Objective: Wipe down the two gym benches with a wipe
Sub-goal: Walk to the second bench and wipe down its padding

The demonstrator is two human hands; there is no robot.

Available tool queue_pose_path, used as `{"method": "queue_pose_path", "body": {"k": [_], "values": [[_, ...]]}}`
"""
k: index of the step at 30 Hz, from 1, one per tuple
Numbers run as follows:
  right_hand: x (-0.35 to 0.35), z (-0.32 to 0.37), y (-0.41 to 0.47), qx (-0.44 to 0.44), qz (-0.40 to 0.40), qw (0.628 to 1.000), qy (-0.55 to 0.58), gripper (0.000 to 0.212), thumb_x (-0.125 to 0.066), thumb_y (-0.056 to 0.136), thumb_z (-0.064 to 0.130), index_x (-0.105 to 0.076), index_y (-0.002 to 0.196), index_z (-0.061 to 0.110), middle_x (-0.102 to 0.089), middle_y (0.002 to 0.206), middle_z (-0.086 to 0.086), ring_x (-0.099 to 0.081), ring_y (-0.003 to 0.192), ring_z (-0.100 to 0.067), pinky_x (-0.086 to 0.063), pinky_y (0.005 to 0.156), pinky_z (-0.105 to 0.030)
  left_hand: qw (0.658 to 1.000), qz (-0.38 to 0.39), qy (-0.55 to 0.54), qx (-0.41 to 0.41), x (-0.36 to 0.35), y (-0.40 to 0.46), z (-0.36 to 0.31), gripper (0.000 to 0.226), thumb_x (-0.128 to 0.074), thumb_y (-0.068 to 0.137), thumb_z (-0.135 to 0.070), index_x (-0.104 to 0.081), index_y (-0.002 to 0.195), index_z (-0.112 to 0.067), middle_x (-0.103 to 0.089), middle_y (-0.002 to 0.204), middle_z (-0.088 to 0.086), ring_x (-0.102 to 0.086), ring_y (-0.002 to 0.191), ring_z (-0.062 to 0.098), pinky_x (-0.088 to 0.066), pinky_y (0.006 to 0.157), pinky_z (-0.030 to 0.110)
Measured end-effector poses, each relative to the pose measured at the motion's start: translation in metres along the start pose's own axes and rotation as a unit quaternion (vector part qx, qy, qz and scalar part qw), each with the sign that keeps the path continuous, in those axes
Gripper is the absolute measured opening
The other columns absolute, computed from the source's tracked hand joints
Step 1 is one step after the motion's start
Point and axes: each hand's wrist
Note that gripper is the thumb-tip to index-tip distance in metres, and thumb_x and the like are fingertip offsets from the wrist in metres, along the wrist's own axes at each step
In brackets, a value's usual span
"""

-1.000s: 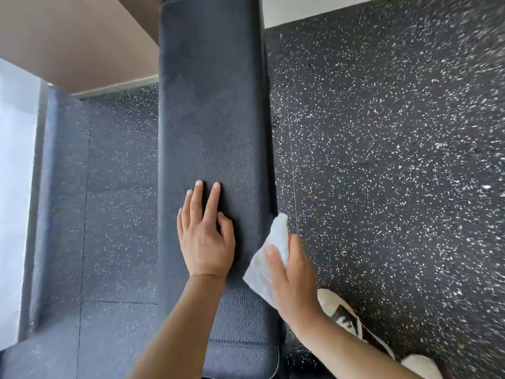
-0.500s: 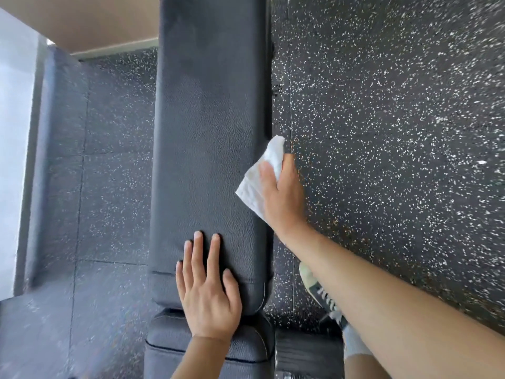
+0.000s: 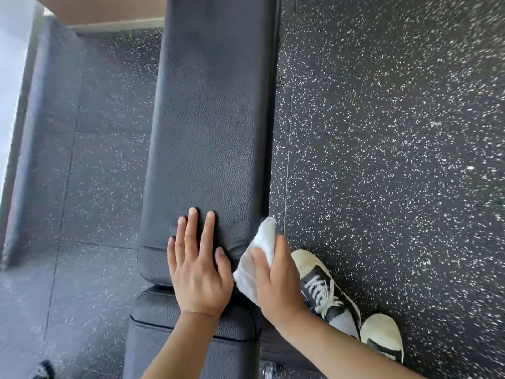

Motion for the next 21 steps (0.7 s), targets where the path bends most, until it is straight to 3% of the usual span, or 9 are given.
{"method": "queue_pose_path", "body": {"k": [3, 6, 9, 14, 17, 19, 21], "values": [[0.006, 0.0, 0.009, 0.013, 0.014, 1.0, 0.001, 0.026, -0.044, 0.103, 0.052, -0.038, 0.095, 0.029, -0.048, 0.087, 0.007, -0.048, 0.08, -0.017, -0.042, 0.075, -0.041, 1.0, -0.003, 0.002, -0.008, -0.001, 0.0, 0.001, 0.069, -0.038, 0.097, -0.037, -0.028, 0.166, -0.035, -0.016, 0.176, -0.005, -0.016, 0.162, 0.022, -0.017, 0.128, 0.05], [0.004, 0.016, 0.053, 0.014, -0.037, 0.999, 0.004, 0.026, -0.051, 0.104, 0.043, -0.035, 0.09, 0.029, -0.045, 0.089, 0.005, -0.043, 0.079, -0.016, -0.04, 0.072, -0.041, 1.0, -0.002, 0.003, -0.01, -0.001, 0.0, 0.002, 0.068, -0.036, 0.098, -0.039, -0.027, 0.166, -0.035, -0.016, 0.176, -0.005, -0.017, 0.162, 0.023, -0.018, 0.128, 0.051], [0.003, 0.046, 0.121, 0.101, -0.076, 0.987, -0.097, 0.026, -0.053, 0.102, 0.043, -0.039, 0.094, 0.023, -0.045, 0.099, 0.003, -0.045, 0.082, -0.021, -0.04, 0.067, -0.039, 1.0, 0.001, 0.005, -0.012, 0.0, -0.001, 0.002, 0.068, -0.035, 0.099, -0.04, -0.026, 0.166, -0.035, -0.017, 0.176, -0.004, -0.017, 0.162, 0.023, -0.019, 0.128, 0.051], [0.01, 0.079, 0.19, 0.302, -0.043, 0.889, -0.342, 0.024, -0.063, 0.098, 0.034, -0.057, 0.102, 0.012, -0.053, 0.102, -0.011, -0.054, 0.09, -0.033, -0.047, 0.068, -0.044, 1.0, 0.01, -0.002, -0.008, 0.003, 0.0, 0.0, 0.071, -0.039, 0.096, -0.039, -0.027, 0.166, -0.034, -0.017, 0.176, -0.004, -0.016, 0.163, 0.023, -0.019, 0.128, 0.053], [0.001, 0.109, 0.216, 0.318, -0.011, 0.865, -0.388, 0.027, -0.058, 0.099, 0.039, -0.062, 0.107, 0.014, -0.055, 0.107, -0.009, -0.053, 0.1, -0.033, -0.048, 0.076, -0.048, 1.0, 0.018, -0.003, -0.005, 0.005, 0.001, 0.0, 0.071, -0.04, 0.096, -0.039, -0.028, 0.166, -0.034, -0.016, 0.176, -0.004, -0.016, 0.163, 0.023, -0.019, 0.129, 0.052], [-0.017, 0.125, 0.218, 0.309, 0.008, 0.862, -0.403, 0.03, -0.054, 0.099, 0.043, -0.063, 0.115, 0.02, -0.055, 0.112, -0.005, -0.051, 0.107, -0.03, -0.044, 0.081, -0.044, 1.0, 0.023, -0.002, -0.007, 0.004, 0.0, 0.001, 0.072, -0.04, 0.096, -0.039, -0.028, 0.166, -0.033, -0.015, 0.176, -0.003, -0.016, 0.163, 0.024, -0.018, 0.129, 0.051], [-0.041, 0.134, 0.199, 0.355, 0.057, 0.836, -0.416, 0.03, -0.051, 0.099, 0.044, -0.063, 0.117, 0.023, -0.056, 0.115, -0.002, -0.051, 0.11, -0.028, -0.039, 0.083, -0.041, 1.0, 0.023, 0.008, -0.011, 0.003, 0.0, 0.002, 0.072, -0.041, 0.096, -0.039, -0.027, 0.166, -0.032, -0.017, 0.176, -0.001, -0.015, 0.163, 0.024, -0.017, 0.129, 0.05]]}}
Point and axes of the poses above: each hand's wrist, its own y-axis towards the middle knuckle, its own x-axis out of the back of the hand, z = x × y
